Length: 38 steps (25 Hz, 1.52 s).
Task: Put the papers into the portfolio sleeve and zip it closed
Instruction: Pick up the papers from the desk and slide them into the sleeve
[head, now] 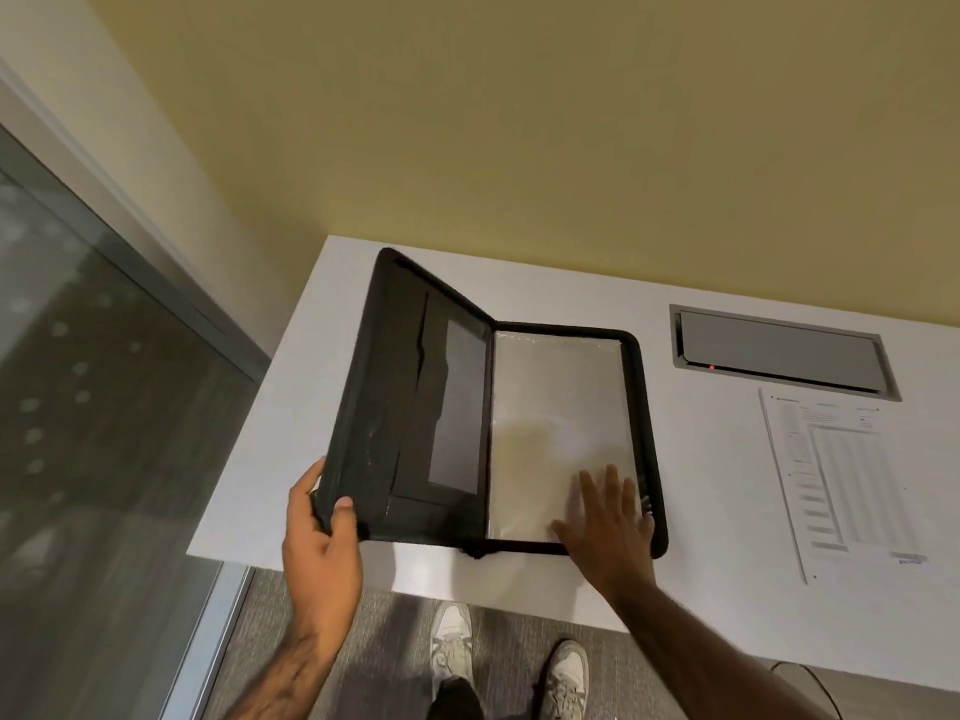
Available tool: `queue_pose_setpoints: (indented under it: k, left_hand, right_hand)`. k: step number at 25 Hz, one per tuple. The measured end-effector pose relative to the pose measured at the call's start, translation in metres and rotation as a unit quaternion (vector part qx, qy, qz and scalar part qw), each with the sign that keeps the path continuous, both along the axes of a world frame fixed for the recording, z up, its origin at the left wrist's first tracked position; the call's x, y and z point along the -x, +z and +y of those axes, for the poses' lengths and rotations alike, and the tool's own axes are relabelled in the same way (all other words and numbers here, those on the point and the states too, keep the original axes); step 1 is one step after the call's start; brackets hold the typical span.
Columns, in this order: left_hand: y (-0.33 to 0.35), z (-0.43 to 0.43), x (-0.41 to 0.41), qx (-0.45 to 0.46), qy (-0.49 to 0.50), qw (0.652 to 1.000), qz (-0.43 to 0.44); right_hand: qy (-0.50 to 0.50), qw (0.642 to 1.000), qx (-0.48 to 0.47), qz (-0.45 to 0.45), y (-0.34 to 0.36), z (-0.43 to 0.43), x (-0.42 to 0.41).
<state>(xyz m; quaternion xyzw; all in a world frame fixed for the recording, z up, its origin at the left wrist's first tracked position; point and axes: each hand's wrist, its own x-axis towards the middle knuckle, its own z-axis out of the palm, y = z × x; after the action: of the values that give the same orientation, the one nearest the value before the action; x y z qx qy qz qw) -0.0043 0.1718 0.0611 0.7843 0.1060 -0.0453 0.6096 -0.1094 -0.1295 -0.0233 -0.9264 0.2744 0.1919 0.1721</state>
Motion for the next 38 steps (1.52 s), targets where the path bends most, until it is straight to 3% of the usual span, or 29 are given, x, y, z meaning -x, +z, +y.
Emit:
queue_pose_setpoints:
  k: [10,15,18,20,22,24,29,33,38]
  left_hand:
    - [-0.065,0.025,-0.054,-0.190,0.013,0.980,0.057]
    - [-0.084,0.008,-0.060,-0.438,-0.105,0.892,-0.028]
    - [-0.088,-0.039,-0.047,-0.431,-0.304,0.845,-0.089]
    - [-0.097,-0.075,-0.036,-0.437,-0.414,0.788,-0.128]
    - [-0.106,-0.104,-0.029,-0.469,-0.467,0.732,-0.161]
    - [-0.113,-0.118,-0.025,-0.485,-0.489,0.709,-0.150]
    - [-0.114,-0.118,-0.026,-0.520,-0.519,0.666,-0.129]
    - [-0.107,-0.124,-0.025,-0.504,-0.519,0.685,-0.083]
    - [-0.100,-0.150,-0.013,-0.524,-0.511,0.674,-0.097]
  right_hand:
    - [-0.023,1.000,-0.012,0.007,-0.001,-0.009,0.005]
    - [-0.030,0.999,-0.016,0.006,-0.004,-0.008,0.009]
    - [-0.040,0.999,-0.010,-0.001,-0.006,-0.003,0.011]
    - [-0.046,0.999,-0.011,-0.003,-0.007,-0.001,0.012]
    - [-0.053,0.998,-0.015,-0.003,-0.008,0.000,0.011]
    - [-0.056,0.998,-0.022,-0.003,-0.008,0.001,0.009]
    - [-0.045,0.999,-0.024,-0.013,-0.006,-0.010,0.014]
    - [-0.066,0.995,-0.053,-0.046,0.002,-0.025,0.023]
    - [-0.089,0.989,-0.024,-0.117,0.009,-0.080,0.049]
